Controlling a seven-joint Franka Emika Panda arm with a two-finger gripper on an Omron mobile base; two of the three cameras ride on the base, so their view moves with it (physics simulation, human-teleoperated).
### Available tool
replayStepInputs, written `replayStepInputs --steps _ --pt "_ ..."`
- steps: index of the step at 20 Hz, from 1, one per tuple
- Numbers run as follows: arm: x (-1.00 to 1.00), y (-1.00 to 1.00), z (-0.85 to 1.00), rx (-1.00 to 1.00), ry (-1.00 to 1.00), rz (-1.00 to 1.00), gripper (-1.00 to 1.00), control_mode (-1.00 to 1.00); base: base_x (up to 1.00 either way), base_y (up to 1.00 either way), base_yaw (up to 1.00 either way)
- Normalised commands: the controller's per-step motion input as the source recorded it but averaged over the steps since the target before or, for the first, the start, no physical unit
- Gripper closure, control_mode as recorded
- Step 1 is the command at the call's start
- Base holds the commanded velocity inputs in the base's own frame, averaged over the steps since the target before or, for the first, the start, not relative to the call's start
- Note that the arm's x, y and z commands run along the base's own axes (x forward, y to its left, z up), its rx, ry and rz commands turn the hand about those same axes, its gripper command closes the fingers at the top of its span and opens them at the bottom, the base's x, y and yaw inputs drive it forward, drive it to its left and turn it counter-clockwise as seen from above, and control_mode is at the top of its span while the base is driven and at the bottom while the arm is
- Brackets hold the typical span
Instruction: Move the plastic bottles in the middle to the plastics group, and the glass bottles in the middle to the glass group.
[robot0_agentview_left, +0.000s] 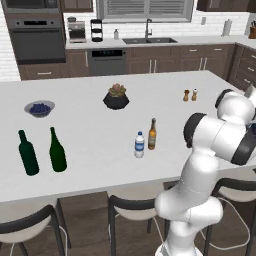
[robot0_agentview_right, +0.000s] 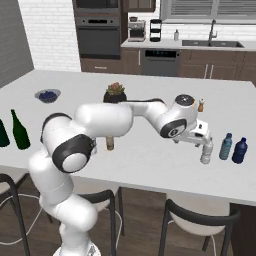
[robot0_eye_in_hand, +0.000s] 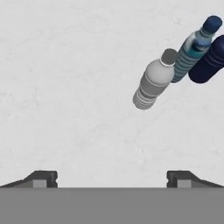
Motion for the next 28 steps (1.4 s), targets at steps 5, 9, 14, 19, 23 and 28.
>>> replayStepInputs --steps 5,9,14,19,23,28 --pt "-0.41 0.81 0.26 0.0 0.08 0.0 -1.0 -1.0 0.0 0.0 0.0" --pt "-0.3 0.88 0.26 0.0 0.0 0.0 -1.0 -1.0 0.0 0.0 0.0" --pt "-0.22 0.91 0.26 0.0 0.0 0.0 -1.0 -1.0 0.0 0.0 0.0" --pt "-0.24 0.93 0.12 0.05 0.0 0.0 -1.0 -1.0 0.0 0.0 0.0" --pt "-0.21 0.89 0.11 0.1 0.01 0.0 -1.0 -1.0 0.0 0.0 0.0" --pt "-0.06 0.92 0.02 0.12 0.18 0.0 -1.0 -1.0 0.0 0.0 0.0"
